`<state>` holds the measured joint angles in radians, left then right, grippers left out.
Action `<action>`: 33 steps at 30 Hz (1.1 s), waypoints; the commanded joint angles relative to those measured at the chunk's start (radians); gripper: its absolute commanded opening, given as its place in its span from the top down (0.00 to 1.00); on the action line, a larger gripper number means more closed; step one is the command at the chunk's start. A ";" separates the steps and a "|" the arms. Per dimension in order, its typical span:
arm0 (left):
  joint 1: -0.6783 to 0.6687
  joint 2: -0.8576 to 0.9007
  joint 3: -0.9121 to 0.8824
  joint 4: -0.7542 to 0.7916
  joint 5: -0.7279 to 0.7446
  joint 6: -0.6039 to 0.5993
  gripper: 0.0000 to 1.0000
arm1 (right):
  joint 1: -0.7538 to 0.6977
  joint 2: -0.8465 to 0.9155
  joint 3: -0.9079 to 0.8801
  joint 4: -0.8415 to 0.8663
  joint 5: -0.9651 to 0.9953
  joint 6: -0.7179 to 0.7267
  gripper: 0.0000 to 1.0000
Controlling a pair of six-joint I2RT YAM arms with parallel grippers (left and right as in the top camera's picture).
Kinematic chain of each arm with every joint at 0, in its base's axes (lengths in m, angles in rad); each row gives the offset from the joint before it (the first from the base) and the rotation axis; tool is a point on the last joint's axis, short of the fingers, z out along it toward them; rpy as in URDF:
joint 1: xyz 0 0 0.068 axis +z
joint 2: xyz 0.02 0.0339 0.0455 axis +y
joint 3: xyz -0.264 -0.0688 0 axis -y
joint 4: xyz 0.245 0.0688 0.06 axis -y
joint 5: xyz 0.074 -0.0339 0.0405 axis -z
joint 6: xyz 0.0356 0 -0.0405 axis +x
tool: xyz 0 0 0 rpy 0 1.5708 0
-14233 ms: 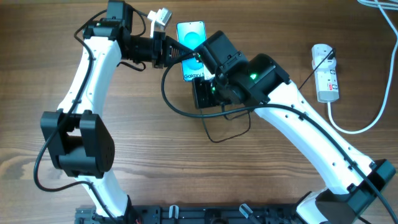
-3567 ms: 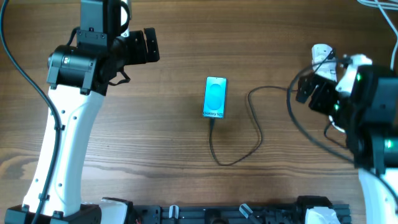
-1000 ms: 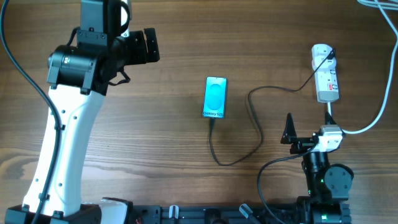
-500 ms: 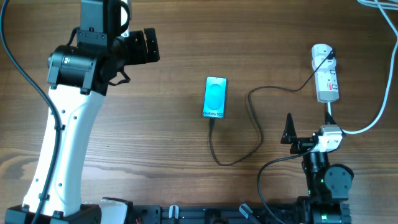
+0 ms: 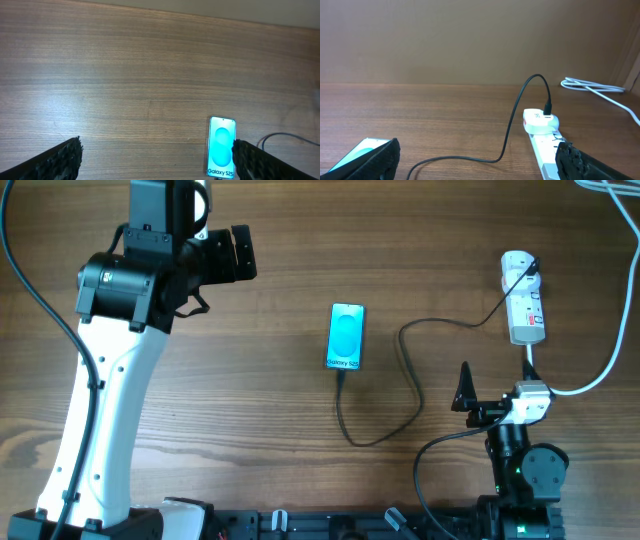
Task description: Plug charger to phone and switch on socket
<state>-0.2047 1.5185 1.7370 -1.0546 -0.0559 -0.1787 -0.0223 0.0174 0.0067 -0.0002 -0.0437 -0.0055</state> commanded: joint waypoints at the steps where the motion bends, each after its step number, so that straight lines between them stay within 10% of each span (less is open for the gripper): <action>1: 0.002 -0.004 -0.005 0.002 -0.013 -0.009 0.00 | 0.002 -0.014 -0.002 0.002 -0.002 -0.018 0.00; 15: -0.015 -0.116 -0.105 -0.220 0.029 0.018 0.00 | 0.002 -0.014 -0.002 0.002 -0.002 -0.018 0.00; 33: 0.024 -1.271 -1.314 0.532 0.028 0.093 0.00 | 0.002 -0.014 -0.002 0.002 -0.002 -0.018 0.00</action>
<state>-0.1871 0.3416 0.5343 -0.6117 -0.0319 -0.1177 -0.0223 0.0128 0.0063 0.0002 -0.0437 -0.0055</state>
